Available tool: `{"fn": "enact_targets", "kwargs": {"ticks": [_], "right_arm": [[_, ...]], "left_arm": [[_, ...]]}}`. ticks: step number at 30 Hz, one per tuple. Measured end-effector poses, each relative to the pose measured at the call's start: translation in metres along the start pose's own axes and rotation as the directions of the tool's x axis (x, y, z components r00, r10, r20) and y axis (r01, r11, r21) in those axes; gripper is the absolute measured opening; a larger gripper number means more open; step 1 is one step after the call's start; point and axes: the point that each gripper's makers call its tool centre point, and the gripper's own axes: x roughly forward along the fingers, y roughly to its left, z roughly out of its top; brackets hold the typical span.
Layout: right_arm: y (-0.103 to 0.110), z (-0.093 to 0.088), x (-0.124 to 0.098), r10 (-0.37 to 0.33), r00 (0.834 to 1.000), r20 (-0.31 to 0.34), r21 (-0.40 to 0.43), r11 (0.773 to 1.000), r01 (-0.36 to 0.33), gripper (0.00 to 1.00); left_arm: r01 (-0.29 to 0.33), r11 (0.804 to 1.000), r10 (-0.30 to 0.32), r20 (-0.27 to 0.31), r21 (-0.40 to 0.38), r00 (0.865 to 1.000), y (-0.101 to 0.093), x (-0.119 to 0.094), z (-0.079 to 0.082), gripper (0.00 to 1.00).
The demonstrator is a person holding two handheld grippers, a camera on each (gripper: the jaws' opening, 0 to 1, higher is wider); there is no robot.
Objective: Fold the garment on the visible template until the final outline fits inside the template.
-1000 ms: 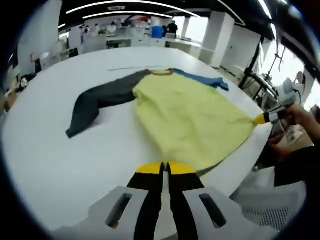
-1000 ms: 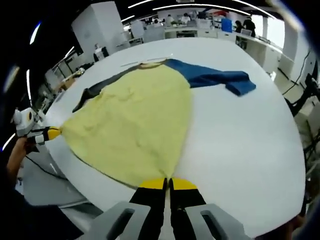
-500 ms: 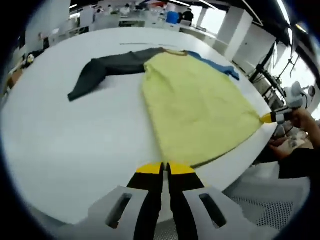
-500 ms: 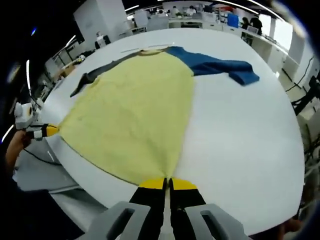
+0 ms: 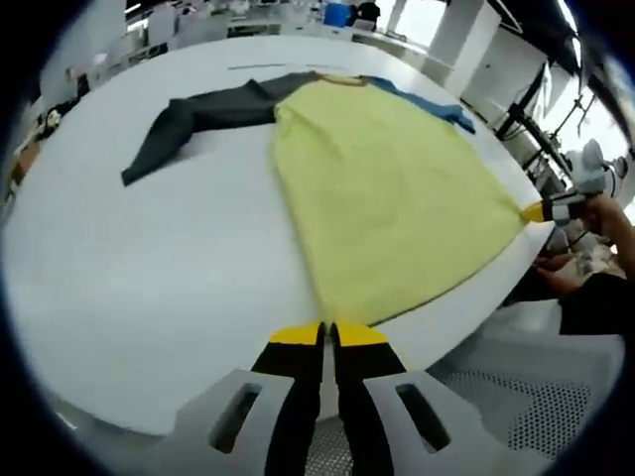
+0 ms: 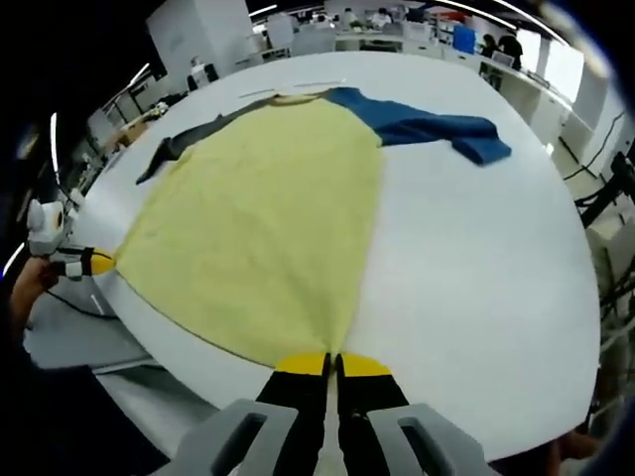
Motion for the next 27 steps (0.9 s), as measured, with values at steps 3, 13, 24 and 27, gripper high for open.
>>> {"fn": "enact_targets", "kwargs": {"ticks": [3, 13, 24, 27], "right_arm": [[-0.005, 0.001, -0.001, -0.011, 1.000, 0.018, 0.019, 1.000, 0.011, 0.00], [0.002, 0.017, -0.006, 0.068, 0.990, 0.121, 0.016, 0.997, -0.071, 0.23], [-0.006, 0.069, -0.016, 0.069, 0.930, 0.362, 0.069, 0.993, -0.100, 0.54], [-0.015, 0.086, -0.017, 0.053, 0.901, 0.430, 0.062, 0.994, -0.088, 0.59]], "left_arm": [[-0.029, 0.998, 0.027, 0.040, 0.051, 0.999, 0.006, -0.003, 0.005, 0.10], [0.031, 0.997, -0.044, 0.206, 0.066, 0.978, -0.001, -0.007, 0.031, 0.37], [0.013, 0.995, -0.040, 0.290, 0.096, 0.956, 0.003, -0.011, 0.051, 0.63], [0.030, 0.994, -0.061, 0.306, 0.103, 0.950, -0.001, -0.010, 0.056, 0.69]]}}
